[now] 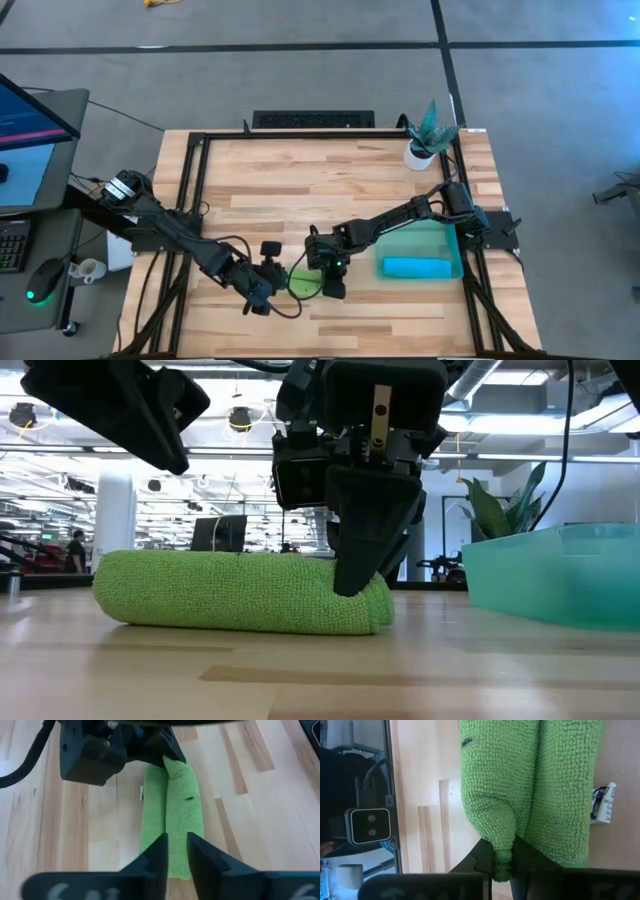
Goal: Roll microfiber towels into tight, uniform cylinder then place into a basket
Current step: Roll the green microfiber towel
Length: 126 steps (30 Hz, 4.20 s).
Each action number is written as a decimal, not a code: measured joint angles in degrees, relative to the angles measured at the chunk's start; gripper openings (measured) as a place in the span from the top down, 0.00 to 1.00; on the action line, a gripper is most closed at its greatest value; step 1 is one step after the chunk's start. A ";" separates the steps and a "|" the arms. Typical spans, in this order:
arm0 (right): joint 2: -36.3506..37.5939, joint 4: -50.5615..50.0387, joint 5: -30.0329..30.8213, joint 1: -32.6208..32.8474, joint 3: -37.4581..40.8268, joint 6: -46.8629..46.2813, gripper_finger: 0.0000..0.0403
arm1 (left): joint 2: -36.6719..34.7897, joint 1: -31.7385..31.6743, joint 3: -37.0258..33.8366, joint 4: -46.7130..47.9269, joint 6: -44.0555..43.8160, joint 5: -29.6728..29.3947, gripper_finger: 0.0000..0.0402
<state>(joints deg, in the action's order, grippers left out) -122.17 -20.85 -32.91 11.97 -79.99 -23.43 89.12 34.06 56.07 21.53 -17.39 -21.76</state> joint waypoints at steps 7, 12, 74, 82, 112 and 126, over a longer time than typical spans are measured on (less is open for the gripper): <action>0.02 0.06 -0.01 0.00 0.00 -0.13 0.88 | 0.21 0.00 0.00 -0.90 1.18 -0.02 0.69; 0.02 0.20 -0.02 -0.11 -0.04 -0.14 0.88 | 4.66 -0.06 -0.02 -8.18 5.39 1.73 0.66; -5.09 2.78 -11.05 1.36 -0.45 -11.14 0.89 | 11.41 -11.89 -2.86 -9.45 -27.72 42.29 0.97; -5.70 3.06 -4.72 2.77 -0.39 -14.41 0.88 | 11.38 -12.35 -2.88 -8.68 -23.35 40.36 0.97; -5.31 3.07 3.19 4.42 -0.59 -16.80 0.88 | 7.54 -11.43 -2.93 -4.19 -12.57 34.86 0.69; -5.27 3.23 3.84 4.46 -0.59 -16.70 0.88 | 3.25 -3.35 -2.82 -19.34 -6.86 24.70 0.70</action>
<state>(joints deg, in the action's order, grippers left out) -127.44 -17.62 -29.07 16.43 -80.58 -40.13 92.37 30.71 53.25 2.18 -24.25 2.94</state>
